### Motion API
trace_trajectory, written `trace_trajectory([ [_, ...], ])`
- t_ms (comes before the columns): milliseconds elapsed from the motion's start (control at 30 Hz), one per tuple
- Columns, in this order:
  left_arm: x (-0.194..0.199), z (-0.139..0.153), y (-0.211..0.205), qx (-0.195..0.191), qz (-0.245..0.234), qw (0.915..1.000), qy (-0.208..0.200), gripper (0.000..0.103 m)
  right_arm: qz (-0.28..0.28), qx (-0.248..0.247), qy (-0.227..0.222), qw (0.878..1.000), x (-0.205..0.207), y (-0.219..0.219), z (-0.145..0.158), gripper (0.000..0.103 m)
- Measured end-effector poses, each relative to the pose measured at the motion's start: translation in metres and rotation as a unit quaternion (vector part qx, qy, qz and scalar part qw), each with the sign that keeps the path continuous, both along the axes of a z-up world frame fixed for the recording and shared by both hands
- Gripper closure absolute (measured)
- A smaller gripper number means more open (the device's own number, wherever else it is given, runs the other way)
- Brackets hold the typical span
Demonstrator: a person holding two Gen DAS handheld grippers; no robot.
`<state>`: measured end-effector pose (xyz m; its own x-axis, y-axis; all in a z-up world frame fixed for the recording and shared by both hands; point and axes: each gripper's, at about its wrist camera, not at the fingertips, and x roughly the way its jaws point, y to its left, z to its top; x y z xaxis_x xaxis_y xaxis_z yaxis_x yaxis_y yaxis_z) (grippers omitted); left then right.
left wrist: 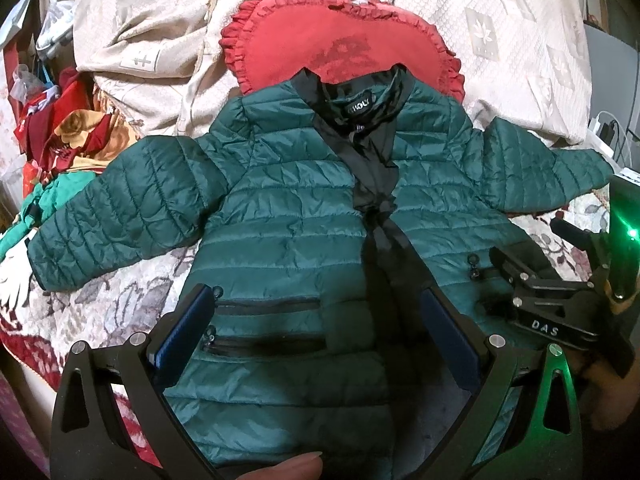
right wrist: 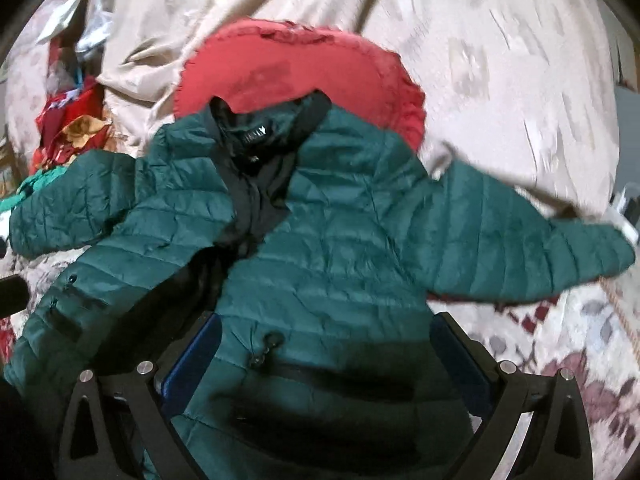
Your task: Fold large clothes
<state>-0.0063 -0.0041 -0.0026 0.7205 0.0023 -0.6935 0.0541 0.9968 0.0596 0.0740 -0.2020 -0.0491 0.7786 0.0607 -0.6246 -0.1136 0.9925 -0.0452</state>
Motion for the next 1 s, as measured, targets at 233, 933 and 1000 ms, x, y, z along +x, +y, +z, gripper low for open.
trace_trajectory([
  [233, 0.013, -0.002, 0.002, -0.004, 0.01, 0.9999, 0.013, 0.0, 0.022, 0.012, 0.005, 1.0, -0.007, -0.001, 0.004, 0.0],
  [933, 0.047, 0.023, 0.038, -0.032, 0.095, 0.9949, -0.012, 0.0, 0.04, 0.095, 0.043, 0.994, -0.004, -0.025, -0.01, 0.0],
  [1000, 0.053, 0.023, 0.048, -0.036, 0.093, 0.9948, -0.018, 0.0, 0.046, 0.089, 0.048, 0.994, -0.003, -0.022, -0.011, 0.0],
])
